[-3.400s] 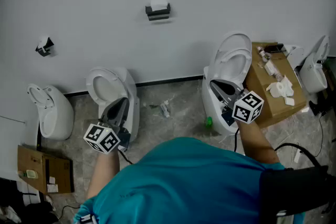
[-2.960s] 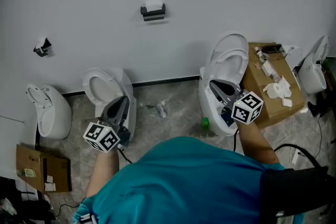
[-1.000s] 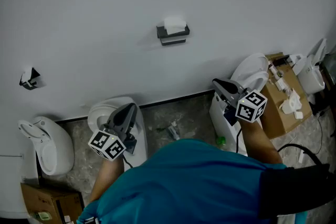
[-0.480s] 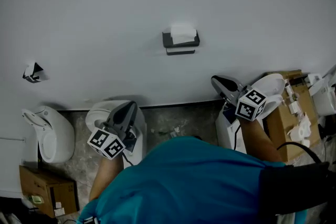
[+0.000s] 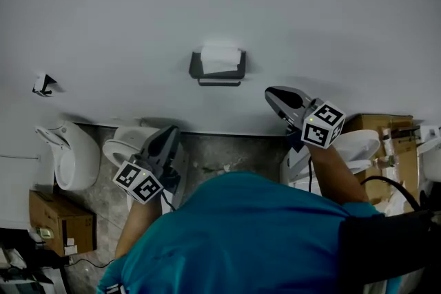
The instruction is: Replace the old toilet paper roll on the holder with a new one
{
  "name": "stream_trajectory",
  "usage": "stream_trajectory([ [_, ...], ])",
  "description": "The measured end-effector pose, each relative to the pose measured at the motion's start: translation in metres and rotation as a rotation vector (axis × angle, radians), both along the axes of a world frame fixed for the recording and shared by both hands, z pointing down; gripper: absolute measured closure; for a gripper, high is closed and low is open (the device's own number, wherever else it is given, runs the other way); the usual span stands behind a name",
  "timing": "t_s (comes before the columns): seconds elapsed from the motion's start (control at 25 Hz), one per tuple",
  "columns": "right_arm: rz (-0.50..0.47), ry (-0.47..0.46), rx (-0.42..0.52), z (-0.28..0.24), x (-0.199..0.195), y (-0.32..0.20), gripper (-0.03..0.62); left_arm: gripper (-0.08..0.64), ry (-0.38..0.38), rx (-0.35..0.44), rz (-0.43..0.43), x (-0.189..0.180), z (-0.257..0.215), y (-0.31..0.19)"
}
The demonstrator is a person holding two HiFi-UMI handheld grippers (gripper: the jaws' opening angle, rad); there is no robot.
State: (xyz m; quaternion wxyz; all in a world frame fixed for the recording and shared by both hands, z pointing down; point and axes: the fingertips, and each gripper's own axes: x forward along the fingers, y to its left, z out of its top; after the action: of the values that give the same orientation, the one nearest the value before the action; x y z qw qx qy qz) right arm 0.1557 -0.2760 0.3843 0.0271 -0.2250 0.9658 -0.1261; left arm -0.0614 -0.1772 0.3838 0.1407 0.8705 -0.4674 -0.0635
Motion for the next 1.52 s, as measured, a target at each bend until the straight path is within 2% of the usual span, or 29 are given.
stream_trajectory([
  [0.2, -0.06, -0.029, -0.067, -0.001, -0.009, -0.029, 0.585, 0.551, -0.024, -0.014, -0.011, 0.006, 0.002, -0.019],
  [0.28, -0.084, -0.032, -0.119, -0.001, -0.018, -0.04, 0.562, 0.551, -0.024, -0.01, -0.005, 0.004, 0.003, -0.026],
  [0.4, -0.097, -0.029, -0.206, 0.0, -0.034, -0.058, 0.494, 0.552, -0.032, 0.005, 0.023, -0.003, 0.003, -0.037],
  [0.52, -0.083, -0.033, -0.292, 0.001, -0.048, -0.079, 0.436, 0.552, -0.049, 0.032, 0.065, -0.016, 0.002, -0.047],
  [0.64, -0.066, -0.068, -0.394, 0.001, -0.057, -0.095, 0.411, 0.551, -0.051, 0.046, 0.109, -0.031, 0.001, -0.055],
  [0.72, -0.054, -0.059, -0.449, 0.007, -0.063, -0.103, 0.405, 0.551, -0.05, 0.047, 0.134, -0.042, 0.001, -0.061],
  [1.0, -0.002, 0.029, -0.532, 0.021, -0.086, -0.123, 0.383, 0.552, -0.04, 0.045, 0.182, -0.069, 0.007, -0.078],
  [1.2, -0.057, 0.048, -0.572, 0.019, -0.1, -0.128, 0.383, 0.551, -0.033, 0.038, 0.187, -0.074, 0.011, -0.086],
  [1.32, -0.049, 0.098, -0.607, 0.024, -0.099, -0.131, 0.396, 0.551, -0.032, 0.041, 0.18, -0.074, 0.011, -0.086],
  [1.52, -0.072, 0.174, -0.629, 0.03, -0.104, -0.128, 0.519, 0.552, -0.026, 0.03, 0.163, -0.076, 0.014, -0.084],
])
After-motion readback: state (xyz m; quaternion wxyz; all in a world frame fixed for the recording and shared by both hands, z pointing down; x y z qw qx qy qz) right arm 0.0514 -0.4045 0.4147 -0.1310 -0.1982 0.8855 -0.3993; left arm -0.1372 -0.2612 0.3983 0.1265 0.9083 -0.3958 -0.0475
